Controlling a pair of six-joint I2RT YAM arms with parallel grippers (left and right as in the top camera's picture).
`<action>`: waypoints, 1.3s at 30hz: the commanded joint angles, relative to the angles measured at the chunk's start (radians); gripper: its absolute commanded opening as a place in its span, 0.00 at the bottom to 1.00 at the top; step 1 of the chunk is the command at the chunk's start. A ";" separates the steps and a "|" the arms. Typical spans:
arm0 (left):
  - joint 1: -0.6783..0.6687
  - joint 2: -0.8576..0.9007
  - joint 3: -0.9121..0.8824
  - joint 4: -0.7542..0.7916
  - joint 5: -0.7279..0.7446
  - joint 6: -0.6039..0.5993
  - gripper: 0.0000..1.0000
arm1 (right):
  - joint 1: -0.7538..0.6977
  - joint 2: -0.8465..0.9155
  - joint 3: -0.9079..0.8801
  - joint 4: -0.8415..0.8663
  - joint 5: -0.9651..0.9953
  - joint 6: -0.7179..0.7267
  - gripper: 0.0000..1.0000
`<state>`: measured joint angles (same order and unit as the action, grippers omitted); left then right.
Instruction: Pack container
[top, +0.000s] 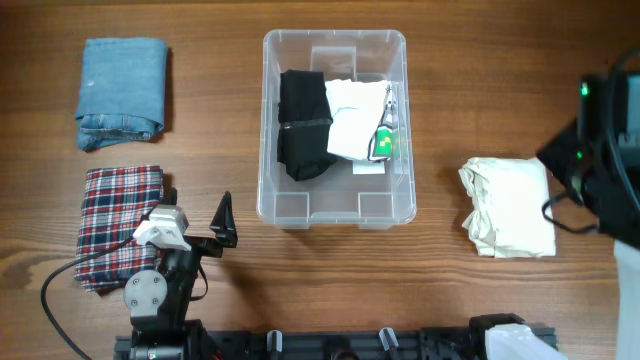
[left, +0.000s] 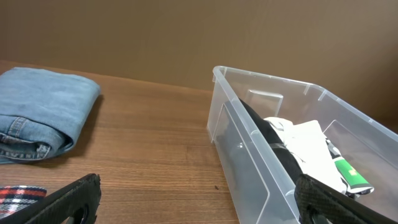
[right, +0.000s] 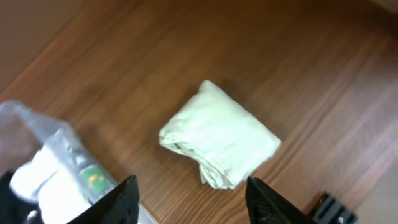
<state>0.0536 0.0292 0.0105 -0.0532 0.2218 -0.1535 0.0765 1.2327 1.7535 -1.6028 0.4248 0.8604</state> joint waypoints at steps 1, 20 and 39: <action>0.006 -0.002 -0.005 -0.004 -0.010 0.019 1.00 | -0.008 -0.047 -0.156 0.002 0.050 0.200 0.62; 0.006 -0.002 -0.005 -0.004 -0.010 0.019 1.00 | -0.253 0.006 -0.798 0.567 -0.271 0.010 0.69; 0.006 -0.002 -0.005 -0.004 -0.010 0.019 1.00 | -0.388 0.173 -0.870 0.645 -0.503 -0.262 0.70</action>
<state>0.0536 0.0292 0.0105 -0.0532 0.2218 -0.1535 -0.3096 1.3968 0.9260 -0.9920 -0.0177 0.6239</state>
